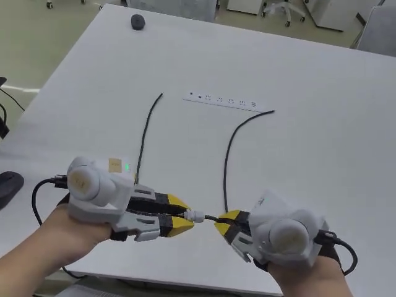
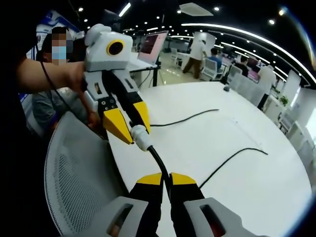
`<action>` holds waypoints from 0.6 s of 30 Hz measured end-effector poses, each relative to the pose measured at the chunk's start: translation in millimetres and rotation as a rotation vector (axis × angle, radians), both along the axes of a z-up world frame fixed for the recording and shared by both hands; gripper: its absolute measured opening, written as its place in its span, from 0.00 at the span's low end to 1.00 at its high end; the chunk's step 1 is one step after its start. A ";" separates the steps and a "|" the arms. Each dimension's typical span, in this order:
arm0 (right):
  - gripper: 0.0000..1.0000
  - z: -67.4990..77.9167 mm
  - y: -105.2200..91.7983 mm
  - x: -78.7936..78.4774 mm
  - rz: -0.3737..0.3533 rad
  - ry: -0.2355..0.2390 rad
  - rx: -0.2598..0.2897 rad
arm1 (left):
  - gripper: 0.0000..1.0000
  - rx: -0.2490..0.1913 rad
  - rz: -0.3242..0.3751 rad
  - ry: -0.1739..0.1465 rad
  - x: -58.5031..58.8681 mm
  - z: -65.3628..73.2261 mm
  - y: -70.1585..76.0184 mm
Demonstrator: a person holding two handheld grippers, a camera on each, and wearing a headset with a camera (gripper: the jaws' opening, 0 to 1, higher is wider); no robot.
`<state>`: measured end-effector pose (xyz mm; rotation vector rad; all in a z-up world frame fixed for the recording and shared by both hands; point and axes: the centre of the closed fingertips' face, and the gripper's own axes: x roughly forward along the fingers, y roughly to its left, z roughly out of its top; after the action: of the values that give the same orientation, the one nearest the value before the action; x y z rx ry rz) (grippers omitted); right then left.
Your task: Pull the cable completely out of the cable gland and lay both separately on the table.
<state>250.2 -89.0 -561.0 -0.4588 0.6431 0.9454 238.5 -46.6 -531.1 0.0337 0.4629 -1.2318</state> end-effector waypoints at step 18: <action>0.00 -41.9 -51.7 8.4 -0.313 0.159 0.081 | 0.15 0.005 0.011 0.015 -2.3 -0.5 -2.6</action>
<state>258.6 -140.7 -602.9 -0.2034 0.7919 0.7108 236.2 -49.2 -531.6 0.0264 0.4791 -1.2204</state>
